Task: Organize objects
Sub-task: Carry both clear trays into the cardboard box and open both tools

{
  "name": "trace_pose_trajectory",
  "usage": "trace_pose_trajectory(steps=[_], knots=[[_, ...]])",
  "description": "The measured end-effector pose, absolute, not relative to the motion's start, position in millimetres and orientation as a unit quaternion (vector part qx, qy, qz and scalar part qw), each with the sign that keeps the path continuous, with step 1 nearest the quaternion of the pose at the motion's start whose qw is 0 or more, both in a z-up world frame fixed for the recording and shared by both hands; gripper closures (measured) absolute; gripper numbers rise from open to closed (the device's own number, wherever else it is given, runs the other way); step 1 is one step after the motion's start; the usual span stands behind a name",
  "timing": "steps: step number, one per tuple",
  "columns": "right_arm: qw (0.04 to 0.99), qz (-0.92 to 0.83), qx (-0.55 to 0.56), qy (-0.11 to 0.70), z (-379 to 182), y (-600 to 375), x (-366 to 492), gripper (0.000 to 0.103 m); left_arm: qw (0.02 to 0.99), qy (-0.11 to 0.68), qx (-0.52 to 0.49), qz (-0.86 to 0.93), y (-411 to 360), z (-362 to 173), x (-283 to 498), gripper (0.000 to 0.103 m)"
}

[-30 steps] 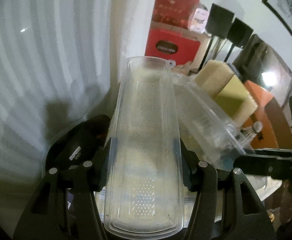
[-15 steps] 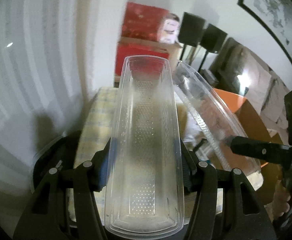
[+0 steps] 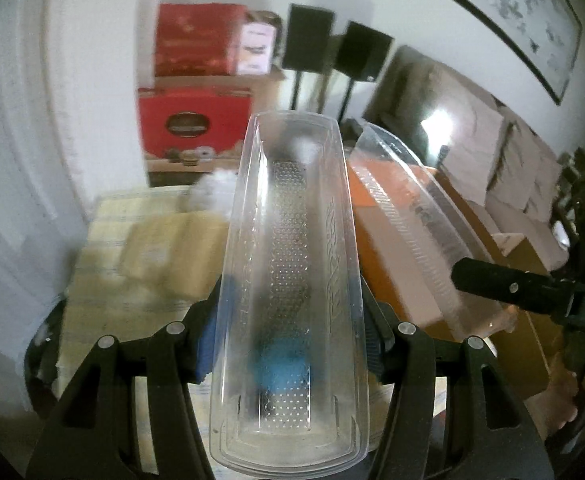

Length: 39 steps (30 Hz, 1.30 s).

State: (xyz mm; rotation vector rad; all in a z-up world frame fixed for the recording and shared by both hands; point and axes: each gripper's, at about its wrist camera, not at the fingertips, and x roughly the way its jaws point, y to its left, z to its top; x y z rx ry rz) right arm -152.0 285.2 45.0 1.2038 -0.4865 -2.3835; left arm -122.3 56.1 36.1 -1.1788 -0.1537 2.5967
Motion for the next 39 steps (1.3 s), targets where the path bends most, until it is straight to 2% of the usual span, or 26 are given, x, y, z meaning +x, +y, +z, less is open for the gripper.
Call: trace_pose_trajectory(steps=[16,30,39], knots=[[0.118,-0.875,0.427,-0.195,36,374,-142,0.047,0.191,-0.065,-0.441,0.875,163,24,-153,0.049],[0.082,-0.862,0.461,-0.193,-3,408,-160,0.047,0.160,-0.044,-0.475,0.864,212,-13,-176,0.048],[0.062,-0.857,0.476,-0.186,-20,410,-166,0.047,0.128,0.004,-0.482,0.867,233,-25,-176,0.049]])
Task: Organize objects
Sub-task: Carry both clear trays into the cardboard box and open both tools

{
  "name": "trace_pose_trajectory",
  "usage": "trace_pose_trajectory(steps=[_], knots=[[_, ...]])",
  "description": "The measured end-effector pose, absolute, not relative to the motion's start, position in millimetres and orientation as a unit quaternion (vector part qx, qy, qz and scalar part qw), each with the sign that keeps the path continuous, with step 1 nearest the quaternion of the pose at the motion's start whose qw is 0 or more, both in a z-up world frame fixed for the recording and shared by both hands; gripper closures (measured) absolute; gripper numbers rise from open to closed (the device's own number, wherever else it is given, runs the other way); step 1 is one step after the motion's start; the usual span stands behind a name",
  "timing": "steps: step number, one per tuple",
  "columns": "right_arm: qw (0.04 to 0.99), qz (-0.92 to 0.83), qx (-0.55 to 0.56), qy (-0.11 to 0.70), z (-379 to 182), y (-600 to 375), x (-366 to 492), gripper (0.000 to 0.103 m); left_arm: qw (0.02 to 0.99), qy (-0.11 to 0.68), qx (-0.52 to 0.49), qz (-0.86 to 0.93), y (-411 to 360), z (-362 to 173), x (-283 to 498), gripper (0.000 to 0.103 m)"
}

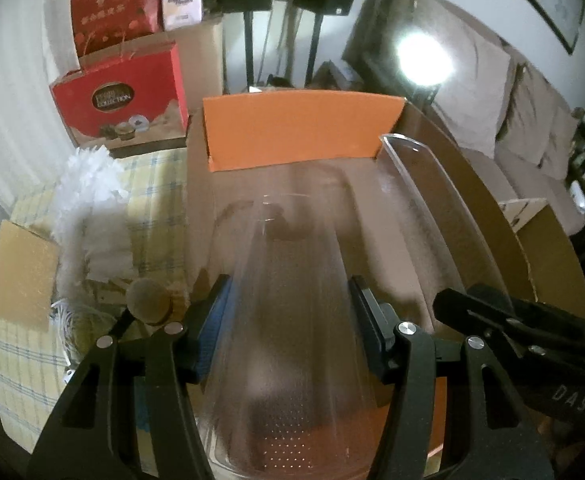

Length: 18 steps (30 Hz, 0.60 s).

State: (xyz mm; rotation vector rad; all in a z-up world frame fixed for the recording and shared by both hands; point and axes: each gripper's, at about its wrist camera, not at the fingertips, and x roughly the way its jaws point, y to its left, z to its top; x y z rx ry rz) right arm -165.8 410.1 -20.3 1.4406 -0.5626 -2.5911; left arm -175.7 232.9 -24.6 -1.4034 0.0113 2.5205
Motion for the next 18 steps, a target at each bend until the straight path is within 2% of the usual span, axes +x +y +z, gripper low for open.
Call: trace_pose_trajectory(steps=[3,4,11,13,18], knots=[[0.058,-0.855,0.482,-0.183,-23,410,-167,0.047,0.129,0.001,-0.491,0.862,236,-29,-176,0.045],[0.057,-0.854,0.483,-0.184,-23,411,-167,0.047,0.123,-0.002,-0.493,0.861,235,-30,-176,0.039],[0.044,-0.853,0.489,-0.178,-24,416,-167,0.047,0.145,-0.035,-0.496,0.855,225,-22,-176,0.035],[0.041,-0.853,0.490,-0.172,-25,416,-167,0.047,0.153,-0.047,-0.491,0.857,218,-16,-174,0.023],[0.026,-0.853,0.496,-0.157,-28,415,-168,0.045,0.146,-0.046,-0.454,0.878,200,9,-166,0.020]])
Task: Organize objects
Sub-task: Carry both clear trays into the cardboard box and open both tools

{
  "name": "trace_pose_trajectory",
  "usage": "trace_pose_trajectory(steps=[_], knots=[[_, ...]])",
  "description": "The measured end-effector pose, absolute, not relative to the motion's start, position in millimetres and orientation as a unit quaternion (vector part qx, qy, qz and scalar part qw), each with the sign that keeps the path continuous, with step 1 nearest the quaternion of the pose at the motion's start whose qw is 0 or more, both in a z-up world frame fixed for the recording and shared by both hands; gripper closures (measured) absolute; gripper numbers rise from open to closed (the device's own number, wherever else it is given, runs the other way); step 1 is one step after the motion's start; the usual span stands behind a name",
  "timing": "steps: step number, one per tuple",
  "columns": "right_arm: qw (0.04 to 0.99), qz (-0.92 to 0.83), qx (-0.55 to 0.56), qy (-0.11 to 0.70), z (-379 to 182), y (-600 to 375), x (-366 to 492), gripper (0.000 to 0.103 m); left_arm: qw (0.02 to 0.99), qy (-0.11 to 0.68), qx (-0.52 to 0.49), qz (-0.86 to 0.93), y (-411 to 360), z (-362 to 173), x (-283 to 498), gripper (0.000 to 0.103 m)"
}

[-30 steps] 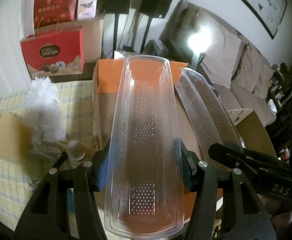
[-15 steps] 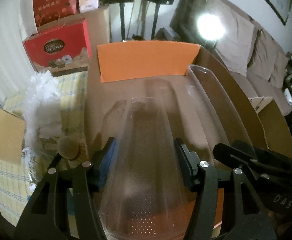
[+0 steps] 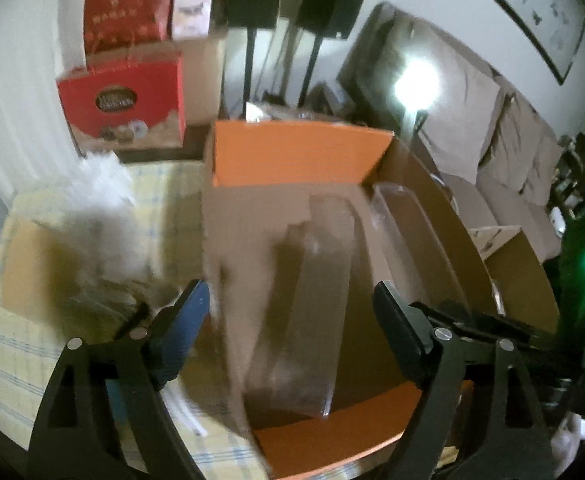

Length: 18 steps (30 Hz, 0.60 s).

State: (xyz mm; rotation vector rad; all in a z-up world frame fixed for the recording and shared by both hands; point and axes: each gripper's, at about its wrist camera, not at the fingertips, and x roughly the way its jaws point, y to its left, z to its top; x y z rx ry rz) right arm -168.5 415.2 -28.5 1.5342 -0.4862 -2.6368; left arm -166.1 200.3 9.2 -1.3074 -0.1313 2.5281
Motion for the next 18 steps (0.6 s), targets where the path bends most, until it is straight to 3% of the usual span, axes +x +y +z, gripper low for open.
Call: trace_pose_trajectory(steps=[10,15,18], knots=[[-0.003,-0.854,0.513,-0.083,-32,405,-172,0.045,0.133,0.001,-0.434,0.891,180,15,-153,0.019],[-0.024,-0.867,0.493,-0.063,-23,399,-163,0.026,0.135,-0.004,-0.437,0.889,166,11,-147,0.019],[-0.018,-0.877,0.475,-0.073,-12,397,-156,0.025,0.133,0.005,-0.431,0.893,157,11,-144,0.016]])
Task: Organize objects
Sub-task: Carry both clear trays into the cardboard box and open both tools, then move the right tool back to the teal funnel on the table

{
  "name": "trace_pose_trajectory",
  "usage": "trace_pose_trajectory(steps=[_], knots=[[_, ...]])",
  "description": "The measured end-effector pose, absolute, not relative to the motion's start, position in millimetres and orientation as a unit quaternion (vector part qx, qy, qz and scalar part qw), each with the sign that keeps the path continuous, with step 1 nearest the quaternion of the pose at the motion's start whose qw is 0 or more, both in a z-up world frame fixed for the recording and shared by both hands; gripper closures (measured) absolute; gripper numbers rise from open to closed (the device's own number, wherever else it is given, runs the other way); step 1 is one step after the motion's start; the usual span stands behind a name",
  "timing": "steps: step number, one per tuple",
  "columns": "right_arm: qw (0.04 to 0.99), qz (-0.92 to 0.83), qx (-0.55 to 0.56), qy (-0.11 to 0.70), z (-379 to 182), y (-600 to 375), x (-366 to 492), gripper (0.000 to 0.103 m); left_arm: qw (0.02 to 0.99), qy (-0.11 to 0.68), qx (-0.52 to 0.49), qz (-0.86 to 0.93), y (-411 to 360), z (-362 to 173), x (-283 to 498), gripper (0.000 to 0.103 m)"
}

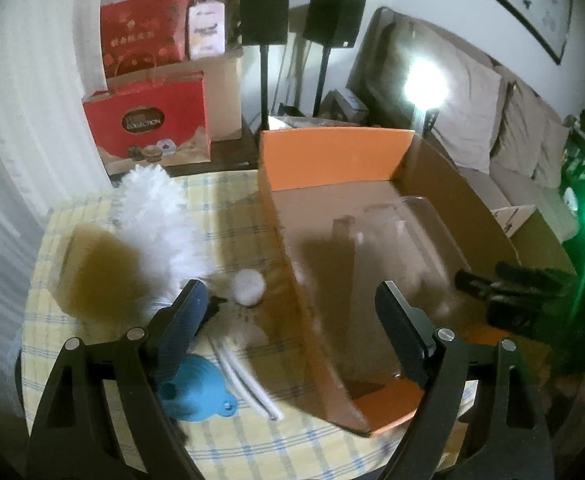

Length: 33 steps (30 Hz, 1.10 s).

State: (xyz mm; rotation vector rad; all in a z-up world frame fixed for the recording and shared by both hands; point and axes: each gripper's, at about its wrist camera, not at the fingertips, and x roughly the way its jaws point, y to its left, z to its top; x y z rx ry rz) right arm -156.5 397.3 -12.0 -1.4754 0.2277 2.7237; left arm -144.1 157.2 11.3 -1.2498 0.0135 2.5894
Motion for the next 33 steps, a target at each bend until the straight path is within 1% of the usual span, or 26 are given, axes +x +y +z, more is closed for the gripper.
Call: trace_pose_trajectory(steps=[1,2,7,14,24,29,33], knots=[[0.009,0.879,-0.470,0.082,-8,397,-155,0.025,0.132,0.008,-0.427,0.894,155,12,-143,0.011],[-0.003,0.881,-0.465,0.092,-4,396,-153,0.025,0.131,0.009,-0.422,0.897,151,13,-141,0.010],[-0.024,0.889,-0.449,0.090,13,380,-149,0.024,0.106,-0.002,-0.406,0.908,124,19,-138,0.010],[-0.070,0.893,-0.437,0.081,26,341,-150,0.023,0.081,-0.023,-0.414,0.906,75,16,-143,0.010],[-0.130,0.887,-0.438,0.069,23,280,-156,0.023,0.026,-0.041,-0.420,0.906,5,4,-140,0.010],[-0.156,0.882,-0.440,0.063,18,251,-158,0.023,0.021,-0.064,-0.428,0.901,-26,-5,-140,0.010],[-0.170,0.879,-0.442,0.057,13,230,-159,0.023,0.018,-0.065,-0.432,0.900,-38,-12,-137,0.010]])
